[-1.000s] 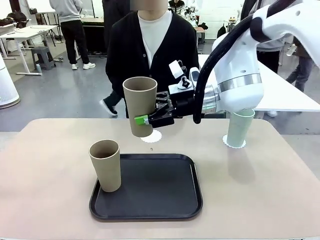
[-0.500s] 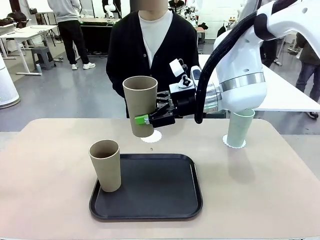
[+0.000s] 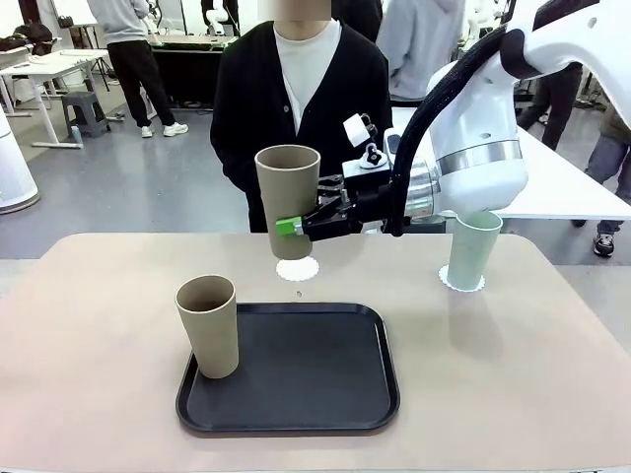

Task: Place coasters on the table and set cups on them.
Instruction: Take one Reusable plastic cup from the Flat Tray and place it on a coaster set by the human.

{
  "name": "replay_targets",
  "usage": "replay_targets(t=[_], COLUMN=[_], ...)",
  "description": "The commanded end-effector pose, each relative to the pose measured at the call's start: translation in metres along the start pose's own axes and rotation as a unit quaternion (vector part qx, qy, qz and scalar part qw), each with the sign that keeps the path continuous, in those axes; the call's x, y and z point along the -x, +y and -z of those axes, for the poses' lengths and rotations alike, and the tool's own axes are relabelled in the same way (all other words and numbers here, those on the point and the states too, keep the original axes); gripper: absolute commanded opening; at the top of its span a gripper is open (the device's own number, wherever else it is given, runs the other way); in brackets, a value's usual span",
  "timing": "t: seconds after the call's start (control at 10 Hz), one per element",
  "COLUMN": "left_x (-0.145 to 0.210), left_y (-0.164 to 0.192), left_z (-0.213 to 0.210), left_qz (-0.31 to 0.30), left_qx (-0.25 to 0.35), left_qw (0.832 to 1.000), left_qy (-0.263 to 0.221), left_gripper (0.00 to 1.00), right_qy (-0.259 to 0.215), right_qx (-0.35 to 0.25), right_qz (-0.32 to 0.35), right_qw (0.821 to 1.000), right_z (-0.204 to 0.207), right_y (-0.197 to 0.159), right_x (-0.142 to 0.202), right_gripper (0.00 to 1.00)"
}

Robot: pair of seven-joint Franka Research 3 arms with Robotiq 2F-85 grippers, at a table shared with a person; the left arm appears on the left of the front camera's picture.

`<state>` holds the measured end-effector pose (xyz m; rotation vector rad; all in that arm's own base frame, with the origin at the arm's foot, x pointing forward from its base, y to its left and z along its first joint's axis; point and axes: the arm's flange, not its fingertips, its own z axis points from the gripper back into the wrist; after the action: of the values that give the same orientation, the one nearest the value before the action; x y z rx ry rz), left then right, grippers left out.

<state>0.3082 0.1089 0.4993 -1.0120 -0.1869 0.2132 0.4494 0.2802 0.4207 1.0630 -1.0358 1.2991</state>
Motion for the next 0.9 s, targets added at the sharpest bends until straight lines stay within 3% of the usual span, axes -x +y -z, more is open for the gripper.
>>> replay_targets(t=[0.0,0.4,0.6,0.7,0.8], left_x=[0.001,0.001,0.001,0.001,0.001], left_y=[0.0,0.0,0.0,0.0,0.0], left_z=[-0.001,-0.001,-0.001,-0.001,-0.001], left_qz=[0.003,0.003,0.003,0.003,0.003], left_qx=[0.007,0.007,0.007,0.007,0.007], left_qw=[1.0,1.0,1.0,1.0,1.0], left_qy=[-0.002,-0.002,-0.002,-0.002,-0.002], left_gripper=[1.0,1.0,1.0,1.0,1.0], right_qy=[-0.007,0.0,0.024,-0.008,-0.008], right_qx=[0.011,0.022,0.033,0.024,0.024], right_qz=[0.013,0.059,0.061,0.048,0.048], right_qw=[1.0,0.998,0.997,0.999,0.999], right_z=[0.013,0.018,0.018,0.012,0.012], right_y=[-0.052,-0.136,-0.134,-0.132,-0.132], right_x=[0.004,0.01,0.008,0.017,0.017], right_gripper=[0.83,0.83,0.83,0.83,0.83])
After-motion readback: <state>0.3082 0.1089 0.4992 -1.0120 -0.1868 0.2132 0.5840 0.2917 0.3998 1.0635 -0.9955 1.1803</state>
